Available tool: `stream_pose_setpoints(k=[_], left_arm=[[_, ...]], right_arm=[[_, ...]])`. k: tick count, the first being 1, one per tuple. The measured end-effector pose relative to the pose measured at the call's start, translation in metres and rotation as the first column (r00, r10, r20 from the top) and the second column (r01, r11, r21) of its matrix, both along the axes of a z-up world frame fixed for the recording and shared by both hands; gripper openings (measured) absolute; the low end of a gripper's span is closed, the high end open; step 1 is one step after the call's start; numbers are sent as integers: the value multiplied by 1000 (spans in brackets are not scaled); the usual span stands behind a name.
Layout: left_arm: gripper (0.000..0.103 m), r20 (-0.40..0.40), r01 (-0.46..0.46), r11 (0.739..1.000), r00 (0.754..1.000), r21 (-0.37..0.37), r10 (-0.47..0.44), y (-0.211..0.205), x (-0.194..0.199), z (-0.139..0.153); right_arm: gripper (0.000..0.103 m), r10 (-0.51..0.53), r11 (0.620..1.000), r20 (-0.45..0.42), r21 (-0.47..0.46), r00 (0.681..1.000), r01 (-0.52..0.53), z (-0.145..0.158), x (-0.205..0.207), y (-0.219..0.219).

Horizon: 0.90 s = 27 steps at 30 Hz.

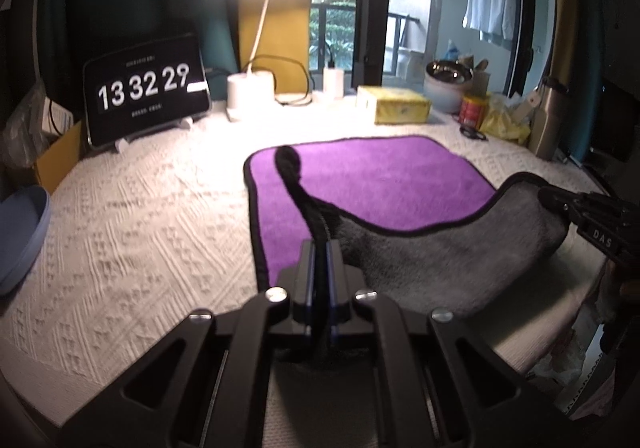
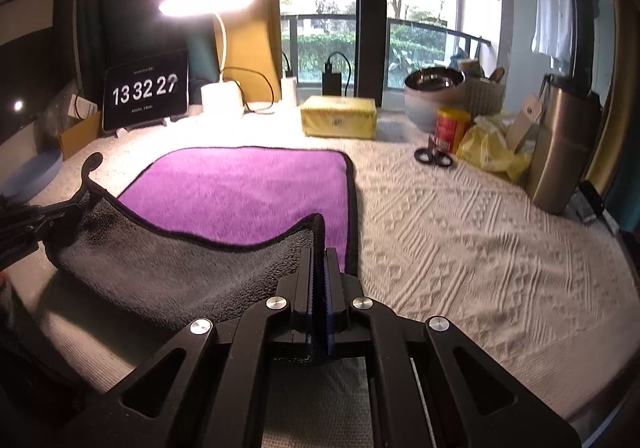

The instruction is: Fold towel

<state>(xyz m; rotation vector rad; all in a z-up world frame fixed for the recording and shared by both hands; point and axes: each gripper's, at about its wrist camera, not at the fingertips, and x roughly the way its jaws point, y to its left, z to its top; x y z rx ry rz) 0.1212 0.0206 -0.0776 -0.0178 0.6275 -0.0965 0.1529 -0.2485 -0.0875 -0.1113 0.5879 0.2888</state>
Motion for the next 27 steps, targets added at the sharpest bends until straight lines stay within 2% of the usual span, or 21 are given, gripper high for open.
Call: stream_pose_setpoints(k=[8, 27], left_arm=[[5, 60, -21, 1000, 998, 20, 20, 4, 6, 14], [5, 128, -51, 998, 991, 45, 45, 17, 37, 31]], right_arm=[[5, 9, 1000, 67, 5, 998, -9, 20, 9, 3], [5, 29, 999, 173, -22, 985, -26, 48, 43, 12]])
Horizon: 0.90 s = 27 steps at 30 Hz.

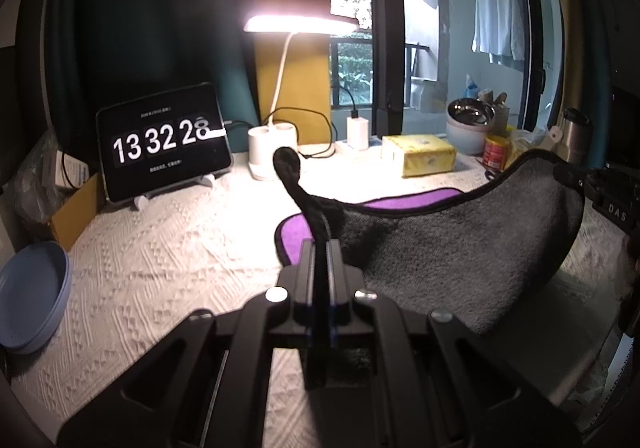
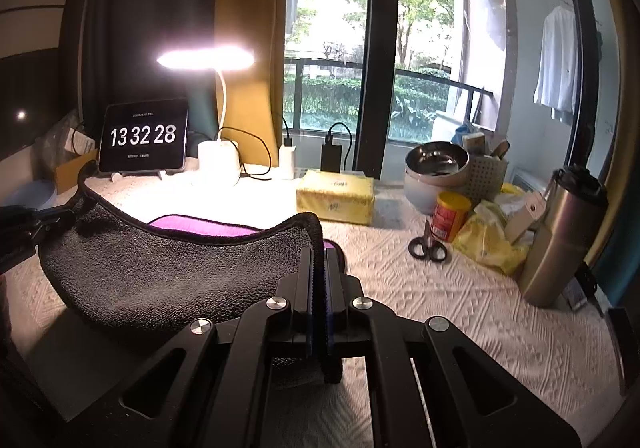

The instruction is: Fold towel

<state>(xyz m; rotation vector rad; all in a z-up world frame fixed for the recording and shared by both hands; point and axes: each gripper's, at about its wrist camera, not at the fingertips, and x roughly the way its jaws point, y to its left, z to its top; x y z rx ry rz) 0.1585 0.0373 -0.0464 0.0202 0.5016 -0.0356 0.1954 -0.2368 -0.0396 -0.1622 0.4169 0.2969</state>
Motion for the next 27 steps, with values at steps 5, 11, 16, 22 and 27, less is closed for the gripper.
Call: stream_pose_setpoints(k=[5, 11, 16, 22, 27], left_arm=[[5, 18, -2, 1000, 1000, -4, 2, 0, 8, 2], [5, 36, -8, 1000, 999, -2, 8, -3, 23, 4], [5, 51, -12, 1000, 999, -5, 12, -1, 36, 8], [5, 46, -27, 1000, 999, -17, 27, 4, 51, 4], [5, 41, -50, 998, 998, -29, 52, 11, 65, -1]], right_arm=[[5, 5, 1000, 9, -2, 1000, -5, 1, 10, 3], [5, 9, 1000, 20, 3, 1000, -9, 2, 24, 5], [5, 19, 1000, 39, -11, 999, -18, 6, 39, 10], [5, 30, 999, 51, -15, 998, -30, 6, 57, 16], [5, 31, 999, 43, -14, 999, -30, 4, 74, 21]])
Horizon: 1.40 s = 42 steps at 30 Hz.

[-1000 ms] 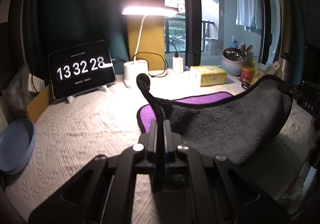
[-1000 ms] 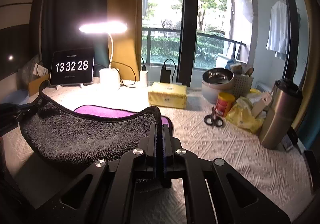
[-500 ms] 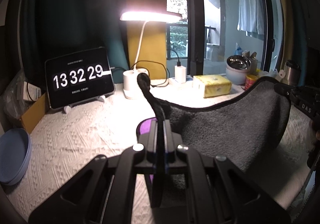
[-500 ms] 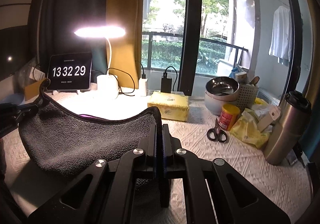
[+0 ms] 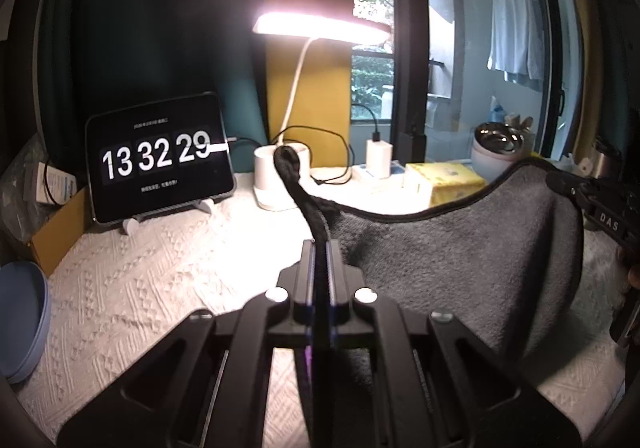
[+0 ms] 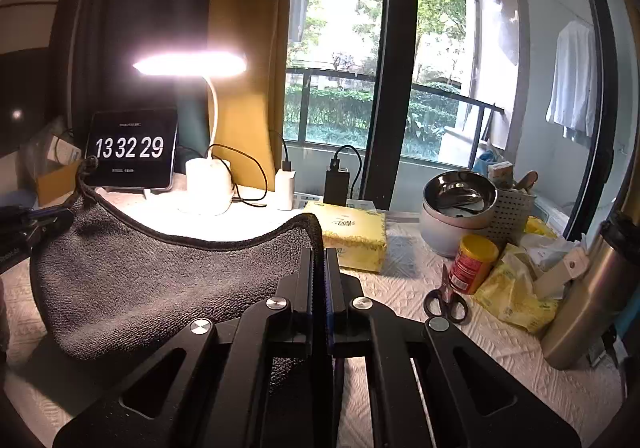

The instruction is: Fold towel

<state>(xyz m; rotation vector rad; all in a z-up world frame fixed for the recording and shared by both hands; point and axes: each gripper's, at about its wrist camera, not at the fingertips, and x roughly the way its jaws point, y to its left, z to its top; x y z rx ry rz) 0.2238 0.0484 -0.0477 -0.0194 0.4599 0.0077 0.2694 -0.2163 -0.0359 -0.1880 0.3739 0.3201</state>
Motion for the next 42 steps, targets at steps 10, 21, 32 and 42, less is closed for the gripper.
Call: stream_pose_setpoints(k=[10, 21, 32, 42], left_arm=[[5, -84, 7, 1000, 996, -4, -7, 3, 35, -21], [5, -174, -12, 999, 985, -53, 2, 12, 67, -34], [10, -302, -69, 991, 953, -114, 31, 26, 86, -53], [20, -365, -122, 980, 929, -156, 58, 39, 93, -64]], right_arm=[[5, -25, 999, -57, -28, 998, 23, -13, 33, 5], [5, -55, 993, -145, -110, 988, 39, -42, 71, 22], [5, -98, 987, -229, -147, 969, 65, -55, 89, 23], [8, -126, 986, -290, -144, 949, 87, -61, 100, 18]])
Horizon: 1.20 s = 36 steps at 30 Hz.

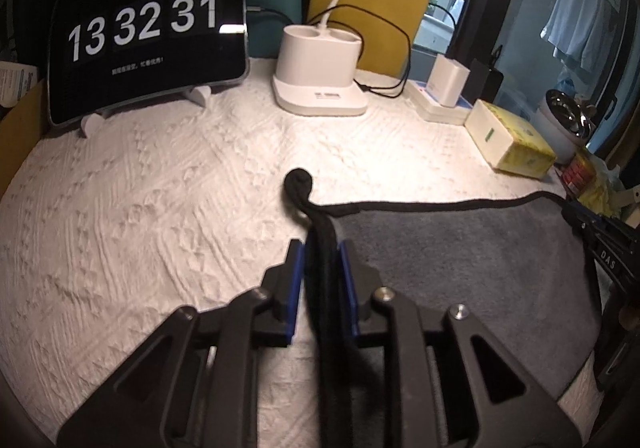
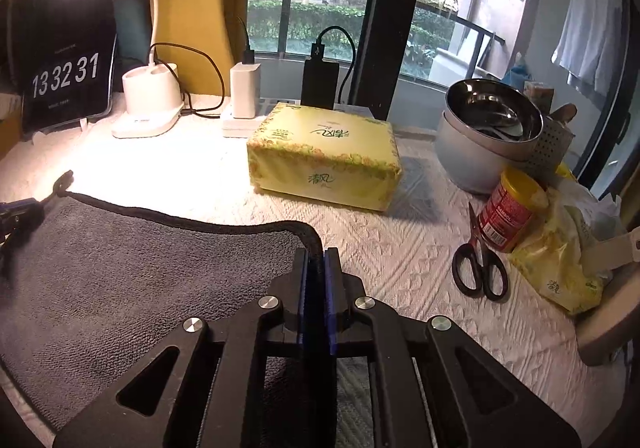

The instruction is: Fold towel

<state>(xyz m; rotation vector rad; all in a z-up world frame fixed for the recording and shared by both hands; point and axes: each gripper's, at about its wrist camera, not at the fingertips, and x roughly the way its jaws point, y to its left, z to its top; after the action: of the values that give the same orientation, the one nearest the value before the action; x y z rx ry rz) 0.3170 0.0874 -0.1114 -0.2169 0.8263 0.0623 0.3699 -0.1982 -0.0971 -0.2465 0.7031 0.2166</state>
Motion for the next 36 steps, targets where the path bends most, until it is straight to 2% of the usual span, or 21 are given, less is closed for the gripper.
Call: stream_pose_setpoints(k=[2, 4, 5, 6, 15, 19, 26, 36], left_arm=[[23, -1, -4, 1000, 1000, -5, 4, 1, 0, 0], [32, -3, -5, 1000, 1000, -19, 5, 2, 1, 0], [46, -4, -3, 1000, 1000, -27, 3, 2, 0, 0], [54, 1, -2, 999, 1000, -35, 2, 3, -1, 1], [55, 18, -18, 999, 1000, -37, 19, 5, -15, 8], [56, 24, -23, 999, 999, -32, 24, 3, -24, 10], [61, 79, -6, 999, 997, 51, 2, -17, -51, 26], [62, 110, 21, 999, 994, 33, -25, -34, -84, 39]], right_arm=[[11, -5, 1000, -10, 2, 1000, 5, -1, 1, -1], [15, -15, 1000, -11, 3, 1000, 15, -1, 2, -2], [17, -19, 1000, -8, 4, 1000, 19, 0, 1, -3], [21, -23, 1000, -5, 4, 1000, 23, 0, 1, -3], [33, -47, 999, 20, -7, 999, 47, 2, -4, -5], [35, -53, 999, 24, -8, 998, 53, 6, -11, -8], [38, -42, 999, 58, 10, 997, 42, 24, -33, -9], [38, -27, 999, 72, 22, 997, 25, 35, -69, -14]])
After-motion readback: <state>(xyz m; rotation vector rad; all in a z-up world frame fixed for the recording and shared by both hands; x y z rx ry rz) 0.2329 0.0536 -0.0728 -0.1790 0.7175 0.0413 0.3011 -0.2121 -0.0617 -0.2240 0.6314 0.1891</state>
